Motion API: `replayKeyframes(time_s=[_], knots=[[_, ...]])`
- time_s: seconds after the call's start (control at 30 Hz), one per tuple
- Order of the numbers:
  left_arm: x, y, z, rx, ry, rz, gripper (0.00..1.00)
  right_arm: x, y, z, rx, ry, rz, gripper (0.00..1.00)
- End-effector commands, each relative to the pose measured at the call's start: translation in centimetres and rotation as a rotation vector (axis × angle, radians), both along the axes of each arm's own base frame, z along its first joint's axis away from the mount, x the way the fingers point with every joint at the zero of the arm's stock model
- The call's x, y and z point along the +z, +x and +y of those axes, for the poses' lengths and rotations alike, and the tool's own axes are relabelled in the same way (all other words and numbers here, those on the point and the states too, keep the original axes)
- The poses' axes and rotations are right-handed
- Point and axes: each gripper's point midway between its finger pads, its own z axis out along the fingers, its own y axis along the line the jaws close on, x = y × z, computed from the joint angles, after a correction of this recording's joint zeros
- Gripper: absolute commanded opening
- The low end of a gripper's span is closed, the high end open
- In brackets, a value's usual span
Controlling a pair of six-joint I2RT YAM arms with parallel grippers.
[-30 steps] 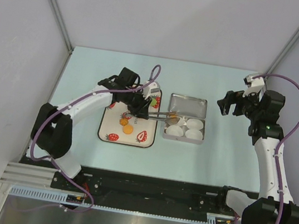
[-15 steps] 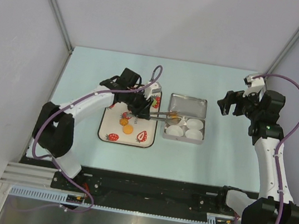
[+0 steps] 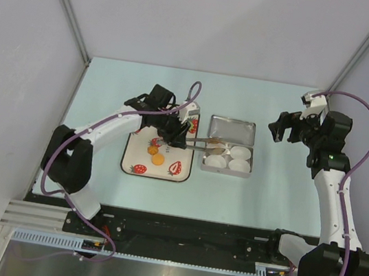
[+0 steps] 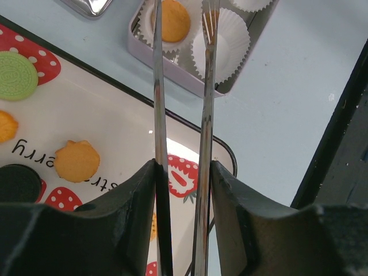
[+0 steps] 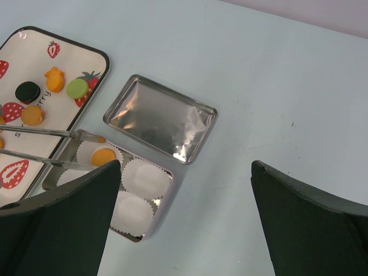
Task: Pack the cookies
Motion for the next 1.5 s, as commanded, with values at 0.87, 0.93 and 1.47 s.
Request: replayKeyframes(time_s=[0.87,0.93,1.47], knots=[[7.6,1.0,9.5,0.233,-0.094,-0.287,0.46,0.2,0.1,0.0,0.014,0.001,-0.013,0.99],[7.1,0.8,11.1,0.253,-0.087,-0.27,0.46,0.1,0.1,0.0,0.014,0.002,-0.008,1.0],[1.2,3.4,20.6,0.462,0.046,-0.237,0.47,0.2,0.1,-0.1,0.009,0.0,-0.012,1.0]])
